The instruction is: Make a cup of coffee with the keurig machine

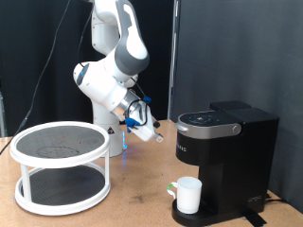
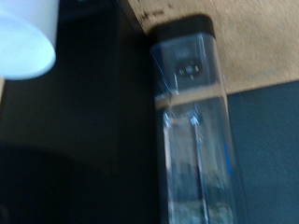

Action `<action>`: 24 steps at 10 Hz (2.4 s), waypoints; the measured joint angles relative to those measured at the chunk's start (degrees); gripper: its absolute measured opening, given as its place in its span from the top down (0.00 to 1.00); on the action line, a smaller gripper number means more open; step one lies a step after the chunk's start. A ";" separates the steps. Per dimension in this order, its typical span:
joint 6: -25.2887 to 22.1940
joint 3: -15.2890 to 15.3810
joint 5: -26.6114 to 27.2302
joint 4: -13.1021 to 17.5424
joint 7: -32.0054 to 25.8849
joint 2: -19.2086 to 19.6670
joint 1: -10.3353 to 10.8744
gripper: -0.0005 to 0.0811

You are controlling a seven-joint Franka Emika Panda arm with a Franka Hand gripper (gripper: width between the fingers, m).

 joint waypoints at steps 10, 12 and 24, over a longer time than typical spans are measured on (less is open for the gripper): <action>-11.96 -4.16 -1.76 0.16 15.05 -19.66 -1.05 0.09; -11.61 -4.01 0.29 0.32 13.32 -19.38 -0.74 0.09; -5.10 11.33 -38.10 20.30 20.62 -10.64 -3.05 0.09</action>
